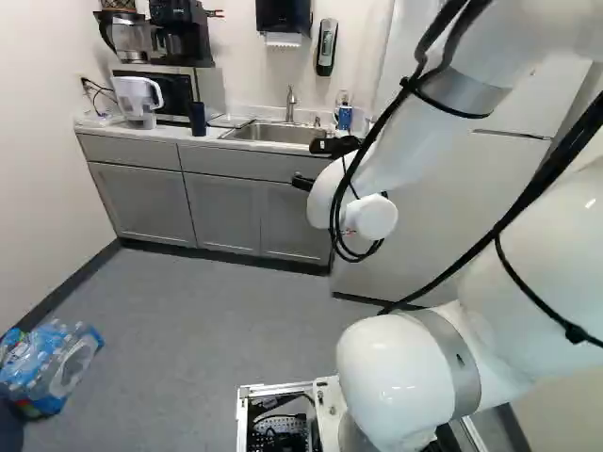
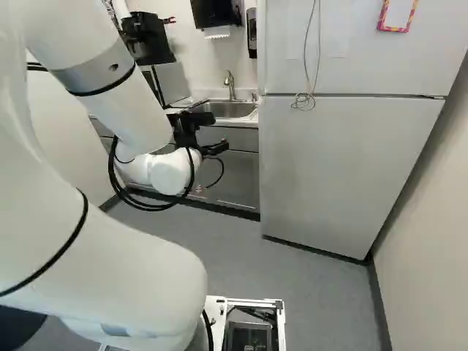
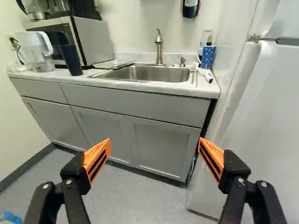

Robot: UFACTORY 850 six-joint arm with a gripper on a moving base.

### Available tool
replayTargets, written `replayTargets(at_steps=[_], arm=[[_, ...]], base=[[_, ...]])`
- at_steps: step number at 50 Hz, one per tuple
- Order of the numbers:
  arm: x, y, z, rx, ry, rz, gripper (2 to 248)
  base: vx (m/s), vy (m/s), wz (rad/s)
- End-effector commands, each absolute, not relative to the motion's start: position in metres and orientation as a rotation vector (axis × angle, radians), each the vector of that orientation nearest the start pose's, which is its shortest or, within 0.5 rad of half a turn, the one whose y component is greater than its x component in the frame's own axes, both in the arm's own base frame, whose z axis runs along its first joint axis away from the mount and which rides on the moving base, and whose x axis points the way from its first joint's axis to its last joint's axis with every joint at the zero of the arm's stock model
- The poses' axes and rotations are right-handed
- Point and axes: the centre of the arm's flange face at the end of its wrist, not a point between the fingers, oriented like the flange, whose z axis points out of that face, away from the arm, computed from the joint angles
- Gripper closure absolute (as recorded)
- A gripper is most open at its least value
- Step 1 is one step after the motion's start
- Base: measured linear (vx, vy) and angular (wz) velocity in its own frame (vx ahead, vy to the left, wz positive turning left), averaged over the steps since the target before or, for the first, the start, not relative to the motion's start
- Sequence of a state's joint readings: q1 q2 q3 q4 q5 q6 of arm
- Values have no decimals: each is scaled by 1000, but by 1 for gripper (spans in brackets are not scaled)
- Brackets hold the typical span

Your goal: Rinse the cup and place it in the tray

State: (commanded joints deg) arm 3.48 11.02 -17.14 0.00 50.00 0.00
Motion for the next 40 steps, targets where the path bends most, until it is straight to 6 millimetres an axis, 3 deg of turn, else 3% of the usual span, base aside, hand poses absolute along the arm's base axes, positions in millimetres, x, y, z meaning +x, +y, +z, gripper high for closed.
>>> replayTargets(at_steps=[23,40], arm=[[381,27,446,-2378,-84,-1981,3],[388,27,461,-2374,-83,-1987,3]], base=[[0,0,0],[0,0,0]])
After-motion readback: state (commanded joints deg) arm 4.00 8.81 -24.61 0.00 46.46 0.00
